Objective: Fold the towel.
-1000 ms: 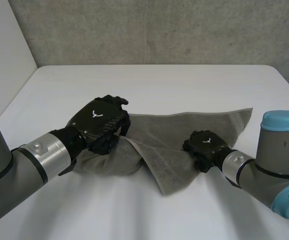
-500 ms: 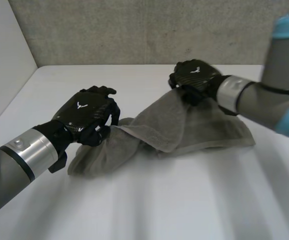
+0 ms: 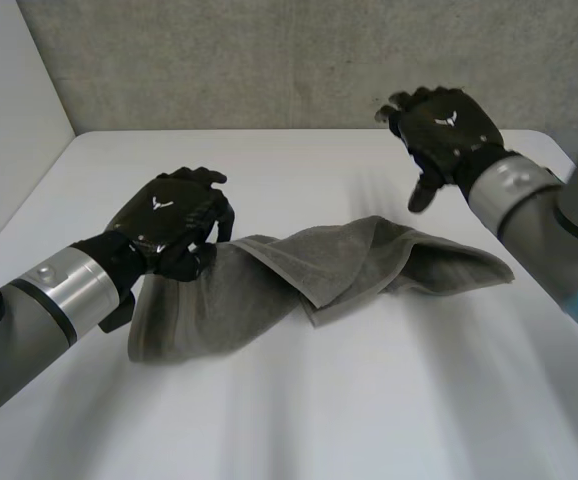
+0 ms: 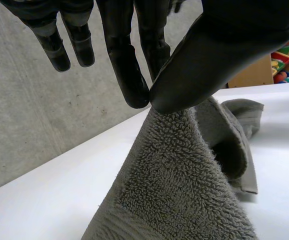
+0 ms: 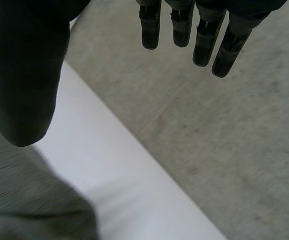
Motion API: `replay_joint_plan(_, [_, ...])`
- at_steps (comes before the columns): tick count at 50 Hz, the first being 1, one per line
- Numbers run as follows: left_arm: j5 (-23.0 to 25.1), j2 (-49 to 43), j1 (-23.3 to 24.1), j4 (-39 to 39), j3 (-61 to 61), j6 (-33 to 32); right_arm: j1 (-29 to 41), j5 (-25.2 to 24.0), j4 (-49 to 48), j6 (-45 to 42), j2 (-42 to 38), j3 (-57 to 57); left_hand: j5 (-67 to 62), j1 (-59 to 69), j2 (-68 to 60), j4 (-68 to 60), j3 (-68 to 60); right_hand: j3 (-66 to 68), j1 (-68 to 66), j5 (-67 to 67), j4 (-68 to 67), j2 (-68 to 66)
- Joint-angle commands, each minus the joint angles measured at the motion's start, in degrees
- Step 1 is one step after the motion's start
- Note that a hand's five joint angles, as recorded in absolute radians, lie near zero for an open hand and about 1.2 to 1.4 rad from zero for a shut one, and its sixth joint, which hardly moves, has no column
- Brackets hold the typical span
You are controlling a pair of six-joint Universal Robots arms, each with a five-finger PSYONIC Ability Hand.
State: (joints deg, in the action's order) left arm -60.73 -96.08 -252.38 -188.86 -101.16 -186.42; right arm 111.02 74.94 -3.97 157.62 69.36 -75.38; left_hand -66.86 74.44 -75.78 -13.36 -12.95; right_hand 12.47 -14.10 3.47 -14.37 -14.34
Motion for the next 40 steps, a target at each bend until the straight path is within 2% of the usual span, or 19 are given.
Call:
replay_joint_plan(1, [-0.1,-0.8,-0.1,-0.2,0.8,0.0,-0.8,-5.6,1.8,-2.7,4.8,-14.8,-3.1,5.6,-4.2,3.4,2.9,-2.5,-1.5,2.1,4.4,-1.3])
replay_joint_plan(6, [-0.3,-1.0,-0.2,-0.8,1.3,0.0,-0.5,-5.8,1.0,-2.8,4.4,-20.3,-3.1,5.6,-4.2,3.4,2.9,-2.5,-10.4,11.1,4.4,-10.2])
replay_joint_plan(10, [-0.4,-1.6,-0.2,-1.7,2.3,0.0,1.2,-5.4,-0.8,-2.6,3.4,-22.4,-3.1,5.6,-4.2,3.4,2.9,-2.5,-12.6,13.3,4.4,-12.4])
replay_joint_plan(12, [-0.5,-2.1,-0.2,-1.8,3.1,0.0,4.9,-3.8,-1.8,-2.6,0.6,-22.6,-3.1,5.6,-4.2,3.4,2.9,-2.5,-20.7,21.3,4.4,-20.4])
replay_joint_plan(19, [-2.1,-5.5,-0.6,-1.8,6.5,-0.1,6.7,0.8,-1.4,-3.2,-2.4,-22.4,-3.1,5.6,-4.2,3.4,2.9,-2.5,-25.6,26.2,4.4,-25.3])
replay_joint_plan(28, [-2.8,-8.1,-1.3,-1.6,7.3,-0.1,7.7,0.5,-2.2,-2.6,-7.6,-18.7,-3.1,5.6,-4.2,3.4,2.9,-2.5,-10.5,11.1,4.4,-10.2])
replay_joint_plan(40, [-2.7,-8.6,-1.3,-1.5,7.3,0.0,11.2,1.1,-4.8,-0.8,-11.9,-13.0,-3.1,5.6,-4.2,3.4,2.9,-2.5,-7.8,8.4,4.4,-7.5])
